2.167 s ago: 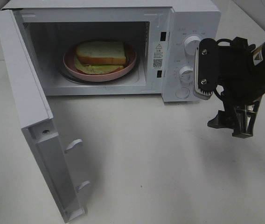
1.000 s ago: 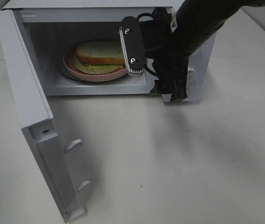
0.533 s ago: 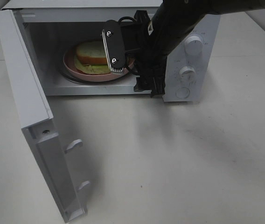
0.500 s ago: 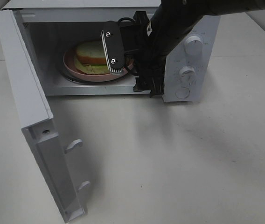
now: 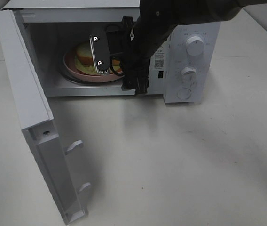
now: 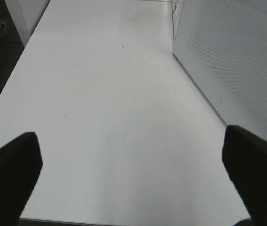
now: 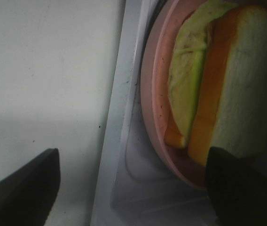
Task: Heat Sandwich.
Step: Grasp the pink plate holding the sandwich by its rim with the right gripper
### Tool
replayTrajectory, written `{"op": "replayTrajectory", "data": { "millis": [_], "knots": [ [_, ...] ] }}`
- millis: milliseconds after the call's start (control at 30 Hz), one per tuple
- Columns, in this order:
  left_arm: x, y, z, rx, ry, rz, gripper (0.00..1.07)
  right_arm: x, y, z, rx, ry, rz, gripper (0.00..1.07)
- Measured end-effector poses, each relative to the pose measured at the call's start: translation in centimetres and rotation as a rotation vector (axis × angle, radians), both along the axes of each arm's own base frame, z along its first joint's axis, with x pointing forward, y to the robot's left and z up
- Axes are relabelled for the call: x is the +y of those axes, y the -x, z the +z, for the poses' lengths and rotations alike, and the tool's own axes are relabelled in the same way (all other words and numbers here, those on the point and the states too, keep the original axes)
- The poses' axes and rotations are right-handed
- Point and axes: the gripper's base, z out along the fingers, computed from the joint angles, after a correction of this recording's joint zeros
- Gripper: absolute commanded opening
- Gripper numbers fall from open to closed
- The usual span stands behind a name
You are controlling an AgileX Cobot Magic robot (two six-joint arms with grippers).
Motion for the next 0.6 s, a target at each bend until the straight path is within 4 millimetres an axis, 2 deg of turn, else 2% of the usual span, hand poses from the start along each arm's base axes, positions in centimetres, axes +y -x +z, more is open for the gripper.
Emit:
{"op": "replayTrajectory", "data": {
  "millis": [500, 600],
  "knots": [
    [0.0, 0.0, 0.0, 0.0, 0.0, 0.0, 1.0, 2.2, -3.0, -3.3, 0.007, -0.002, -0.011, 0.77],
    [0.0, 0.0, 0.0, 0.0, 0.0, 0.0, 1.0, 2.7, -3.8, -4.5, 0.014, 0.003, -0.013, 0.76]
  ]
}}
